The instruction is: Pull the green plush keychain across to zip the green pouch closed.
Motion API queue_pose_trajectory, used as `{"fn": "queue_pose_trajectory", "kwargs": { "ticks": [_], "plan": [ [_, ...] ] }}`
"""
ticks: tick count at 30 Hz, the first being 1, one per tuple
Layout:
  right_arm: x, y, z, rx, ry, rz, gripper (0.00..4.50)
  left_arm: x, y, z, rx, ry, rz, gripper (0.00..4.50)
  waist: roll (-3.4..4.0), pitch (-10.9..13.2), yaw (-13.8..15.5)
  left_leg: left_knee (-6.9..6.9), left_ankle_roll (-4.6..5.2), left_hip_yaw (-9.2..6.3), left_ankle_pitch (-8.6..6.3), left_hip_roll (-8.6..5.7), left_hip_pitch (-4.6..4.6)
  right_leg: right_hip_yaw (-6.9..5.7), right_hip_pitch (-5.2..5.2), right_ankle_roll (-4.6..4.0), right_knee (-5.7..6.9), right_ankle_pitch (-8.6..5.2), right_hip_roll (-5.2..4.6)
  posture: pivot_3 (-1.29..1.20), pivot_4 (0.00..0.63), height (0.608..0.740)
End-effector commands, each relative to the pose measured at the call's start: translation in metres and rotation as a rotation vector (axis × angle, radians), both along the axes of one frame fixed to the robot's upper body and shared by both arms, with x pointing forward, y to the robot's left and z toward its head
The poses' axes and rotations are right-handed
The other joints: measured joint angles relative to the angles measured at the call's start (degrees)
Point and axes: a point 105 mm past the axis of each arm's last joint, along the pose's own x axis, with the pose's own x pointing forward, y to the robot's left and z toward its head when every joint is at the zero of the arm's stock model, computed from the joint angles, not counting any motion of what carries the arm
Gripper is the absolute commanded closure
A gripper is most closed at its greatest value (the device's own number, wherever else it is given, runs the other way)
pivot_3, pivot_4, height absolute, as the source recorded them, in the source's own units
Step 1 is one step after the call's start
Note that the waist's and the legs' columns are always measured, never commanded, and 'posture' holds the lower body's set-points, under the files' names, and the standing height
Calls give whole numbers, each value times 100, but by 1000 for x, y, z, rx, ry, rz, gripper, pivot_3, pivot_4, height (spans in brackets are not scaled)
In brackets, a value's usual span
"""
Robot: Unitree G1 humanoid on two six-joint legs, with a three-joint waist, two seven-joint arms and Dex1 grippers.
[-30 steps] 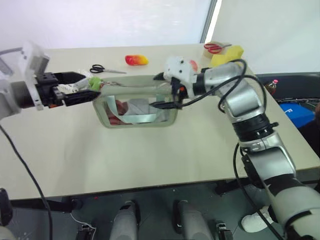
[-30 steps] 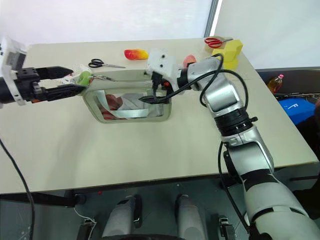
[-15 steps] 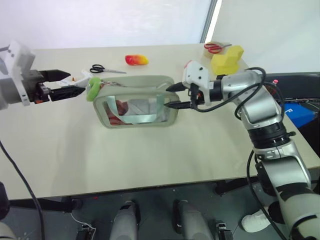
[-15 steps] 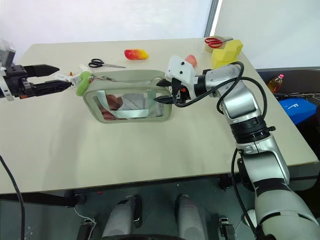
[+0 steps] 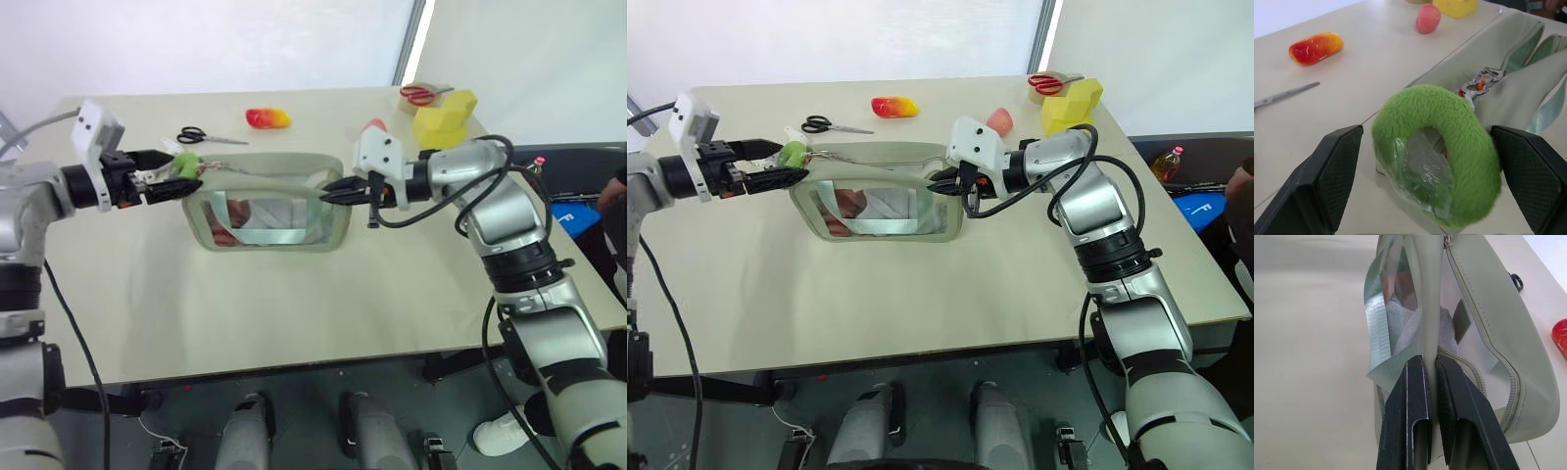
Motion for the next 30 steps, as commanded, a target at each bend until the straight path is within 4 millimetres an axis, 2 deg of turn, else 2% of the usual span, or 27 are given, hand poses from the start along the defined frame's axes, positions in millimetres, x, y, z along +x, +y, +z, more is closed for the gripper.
{"fn": "queue_pose_trajectory", "kwargs": {
  "ticks": [1,2,9,10,16,21,25,30],
  "plan": [
    [-6,6,10,14,-37,28,4500,-2,-1,13,7,-40,-20,559,0,0,3,0,0,0,0,0,0,0,0,0,0,0,0,0,150,740],
    [-6,6,10,15,-38,27,4500,-3,-2,14,5,-39,-28,793,0,0,5,-1,0,0,0,0,0,0,0,0,0,0,0,0,150,740],
    [-5,6,12,22,-44,22,4500,-8,-1,23,1,-49,-42,4316,0,0,1,1,0,0,0,0,0,0,1,0,0,0,0,0,150,740],
    [-5,6,12,22,-45,22,4500,-7,0,25,2,-53,-38,4456,0,0,2,0,0,0,0,0,0,0,0,0,0,0,0,0,150,740],
    [-3,5,13,23,-50,15,4500,-8,-12,48,-24,-114,-74,4456,0,0,6,1,0,0,0,0,-1,0,-1,0,0,0,0,0,150,740],
    [-3,7,13,24,-52,16,4500,-15,-49,67,-54,-141,-211,4456,0,0,10,2,0,0,0,0,-1,0,2,0,0,0,0,0,150,740],
    [-3,10,12,32,-50,20,4500,-15,-76,43,43,-106,-302,4456,0,0,-2,1,1,0,1,0,0,0,2,1,2,0,1,0,150,740],
    [-3,12,12,37,-55,16,4500,-4,-77,28,126,-131,-257,4456,0,0,-11,2,2,-2,2,0,3,2,-2,1,14,0,4,0,150,740]
  ]
}}
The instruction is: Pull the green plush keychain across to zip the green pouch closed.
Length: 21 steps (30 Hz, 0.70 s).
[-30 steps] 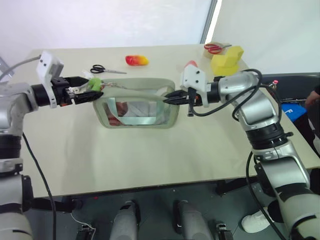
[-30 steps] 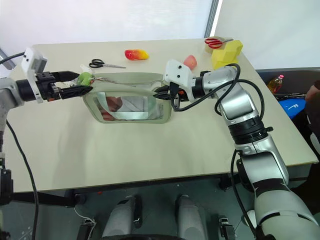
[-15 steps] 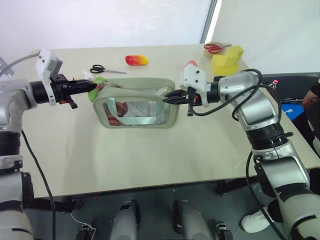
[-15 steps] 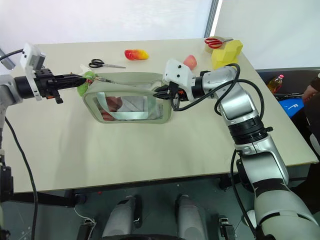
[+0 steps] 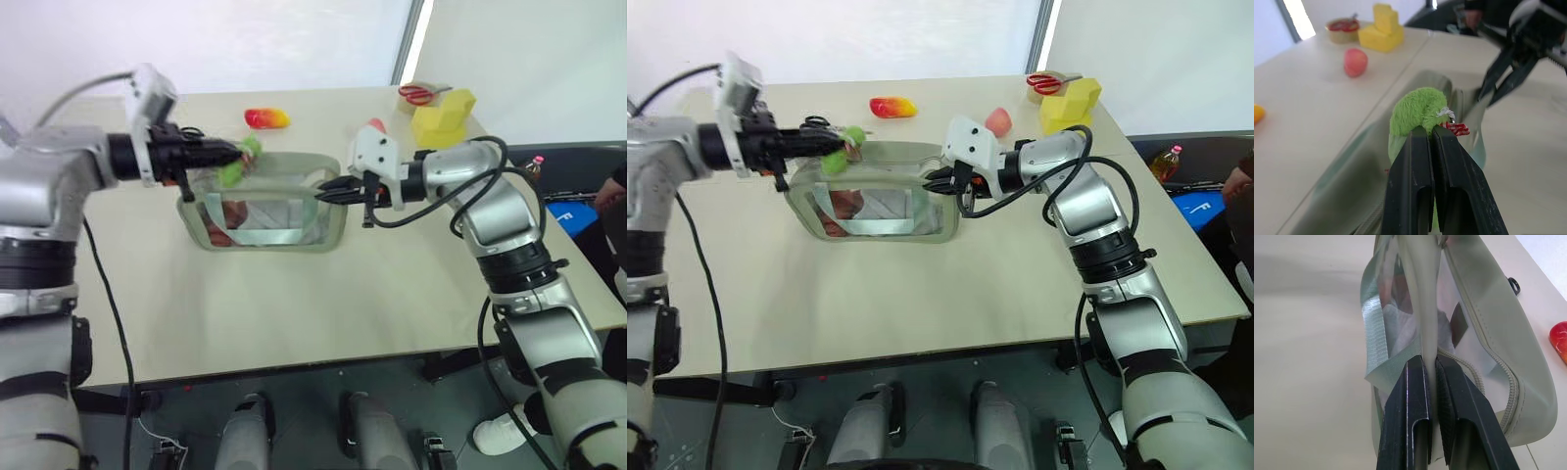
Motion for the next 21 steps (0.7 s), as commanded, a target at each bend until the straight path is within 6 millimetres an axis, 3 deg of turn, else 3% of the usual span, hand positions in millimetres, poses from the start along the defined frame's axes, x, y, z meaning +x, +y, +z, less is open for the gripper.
{"fn": "queue_pose_trajectory", "kwargs": {
  "ticks": [1,5,6,8,14,18,21],
  "plan": [
    [-3,6,12,19,-50,16,4500,5,5,7,52,-90,46,4456,0,0,6,0,0,-1,0,0,0,0,0,0,1,0,0,0,150,740],
    [-4,5,11,19,-48,15,4500,13,7,17,15,-127,83,4456,0,0,14,7,0,-1,0,0,2,0,5,-1,1,0,-1,0,150,740],
    [-4,5,11,18,-48,14,4500,11,6,18,11,-123,69,3869,0,0,11,8,0,-1,0,0,1,0,5,-1,1,0,-1,0,150,740],
    [-4,5,11,18,-48,14,4500,5,4,18,10,-105,34,3125,0,0,8,7,0,-1,0,0,1,2,5,-1,0,0,-1,0,150,740],
    [-4,9,11,27,-49,28,4500,-8,10,31,4,-99,34,28,0,0,-4,3,0,-1,0,0,1,3,2,1,0,-1,0,0,150,740],
    [-3,11,10,33,-51,31,4500,-16,31,49,21,-113,96,28,0,0,-34,2,0,-2,0,0,2,2,0,1,2,-1,0,0,150,740],
    [-4,12,10,37,-50,38,4500,-14,53,45,56,-109,175,28,0,0,-33,3,0,-2,0,0,2,2,1,0,1,-1,-1,0,150,740]
  ]
}}
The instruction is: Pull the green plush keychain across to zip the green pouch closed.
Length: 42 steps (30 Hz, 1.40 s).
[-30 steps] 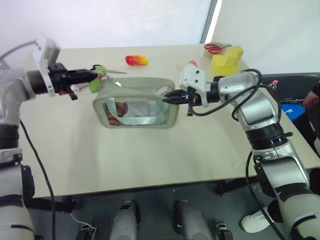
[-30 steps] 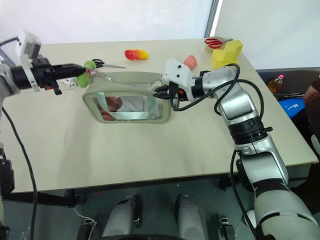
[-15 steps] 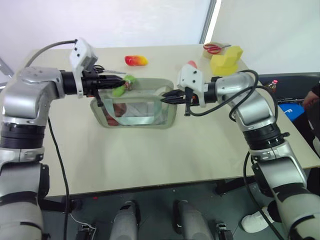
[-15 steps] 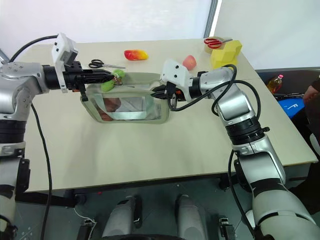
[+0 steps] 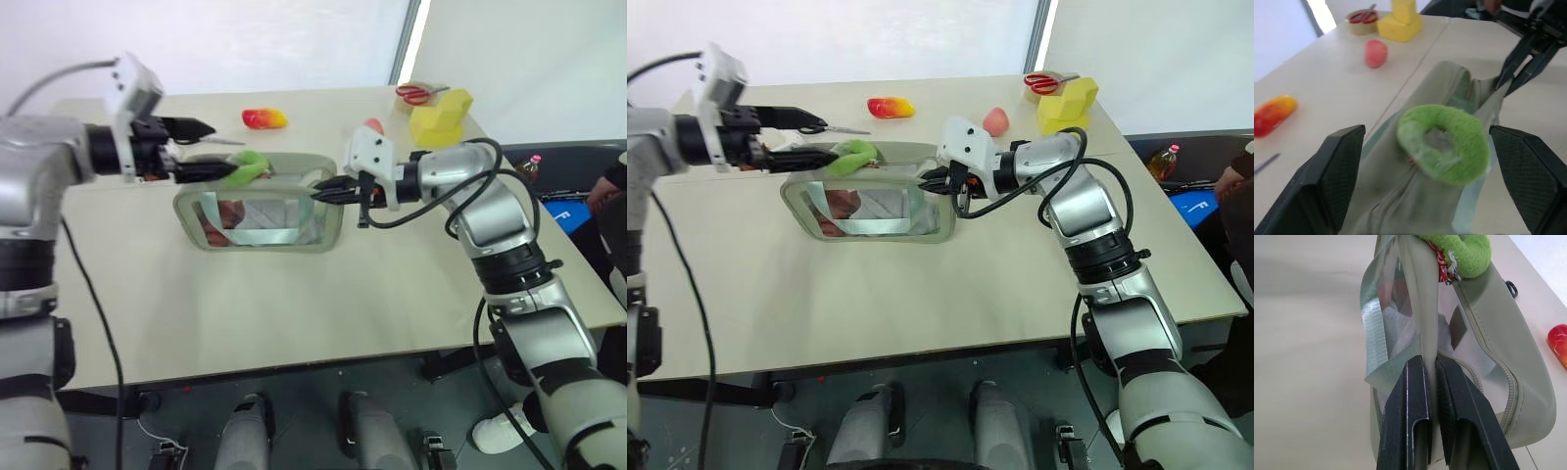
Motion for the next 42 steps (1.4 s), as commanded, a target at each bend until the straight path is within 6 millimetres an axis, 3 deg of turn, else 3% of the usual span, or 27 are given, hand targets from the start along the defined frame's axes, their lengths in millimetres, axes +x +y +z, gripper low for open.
{"fn": "queue_pose_trajectory", "kwargs": {
  "ticks": [1,4,9,13,17,23,24,31,35,40,42],
  "plan": [
    [-4,6,10,17,-45,31,4500,-3,22,5,37,-37,68,28,0,0,0,0,0,0,0,0,-1,0,0,0,-1,0,0,0,150,740],
    [-5,6,10,17,-45,33,4500,-4,35,-22,64,23,103,28,1,0,-31,-2,-1,1,0,0,1,0,1,-1,-2,0,-2,0,150,740],
    [-5,6,11,13,-43,34,4500,0,37,-55,70,54,135,28,-2,-1,-41,2,-1,0,0,1,-5,-1,0,-2,-3,0,-2,0,150,740],
    [-4,5,11,10,-44,33,4500,4,34,-62,53,55,137,28,-1,-1,-46,2,-1,1,-1,0,-4,-1,0,-2,-3,0,-3,0,150,740],
    [-4,4,12,4,-47,30,4500,0,28,-55,37,45,97,1255,-1,-1,-59,-2,-1,1,-1,0,-3,-1,0,-1,-4,0,-3,0,150,740],
    [0,1,11,-2,-55,8,4500,-6,28,-47,50,46,74,4275,-2,-1,-64,-1,-1,1,-1,0,-4,-1,0,-1,-4,0,-3,0,150,740],
    [1,0,11,-3,-56,5,4500,-7,27,-47,55,48,70,4462,-2,-1,-65,-1,-1,1,-1,0,-4,-1,0,-1,-4,0,-3,0,150,740],
    [8,-3,16,3,-72,-17,4500,-3,23,-59,73,61,73,4462,-1,-1,-67,-1,-1,1,-1,0,-3,-1,1,-1,-4,0,-3,0,150,740],
    [7,-7,26,-11,-81,-5,2927,-3,23,-59,70,62,73,4500,-1,-1,-67,0,-1,1,0,0,-4,-1,0,-1,-4,0,-3,0,150,740],
    [12,-10,62,-9,-183,-12,508,-3,24,-59,74,59,75,4500,2,1,-76,-3,-1,1,-1,0,-4,-1,-3,-1,-5,0,-4,0,150,740],
    [2,4,72,26,-203,40,508,-4,23,-59,77,59,72,4500,1,1,-83,-9,-2,1,-1,0,-3,-1,-4,-1,-6,0,-3,0,150,740]
  ]
}}
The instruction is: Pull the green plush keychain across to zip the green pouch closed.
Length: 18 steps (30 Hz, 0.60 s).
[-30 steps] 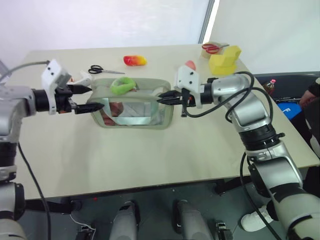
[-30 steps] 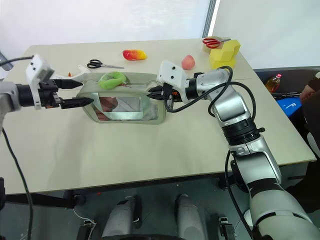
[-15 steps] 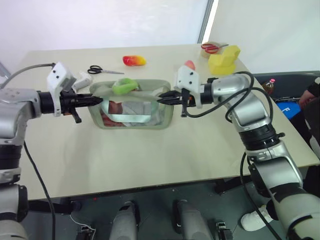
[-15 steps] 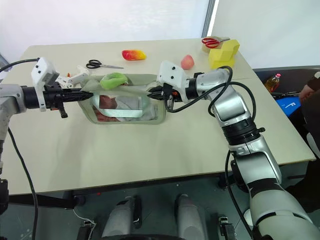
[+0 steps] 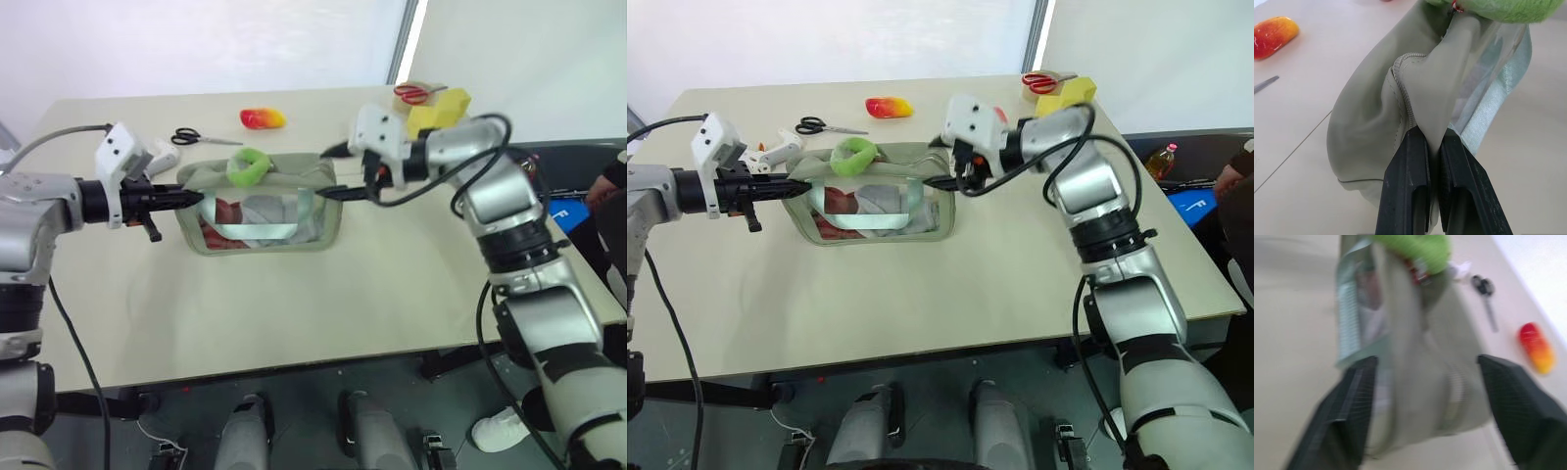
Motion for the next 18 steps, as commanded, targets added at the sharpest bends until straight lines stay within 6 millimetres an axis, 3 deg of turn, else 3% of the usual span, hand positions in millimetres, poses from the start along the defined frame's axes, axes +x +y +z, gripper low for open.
{"fn": "queue_pose_trajectory", "kwargs": {
  "ticks": [1,4,8,14,18],
  "plan": [
    [-18,22,29,63,-80,98,508,-3,-2,13,22,-65,-13,4500,0,0,-3,-2,0,0,0,0,0,0,-1,0,0,0,0,0,150,740],
    [-29,45,29,104,-76,157,508,-3,-2,14,23,-65,-16,4500,0,0,-12,-3,0,0,0,0,-1,0,-2,1,1,0,0,0,150,740],
    [-35,76,12,110,-89,198,508,-3,-4,14,26,-67,-19,4500,-1,0,-12,0,0,0,0,0,0,0,0,1,4,0,1,0,150,740],
    [-26,93,-5,65,-134,193,508,-3,-6,14,27,-67,-25,4500,-3,-2,13,9,0,1,0,-1,-6,-1,4,0,-4,0,-2,0,150,740],
    [-17,93,-12,40,-157,171,508,-3,-6,16,24,-70,-24,4500,-3,-2,0,2,0,1,0,-1,-4,-2,2,1,-2,0,-1,0,150,740]
  ]
}}
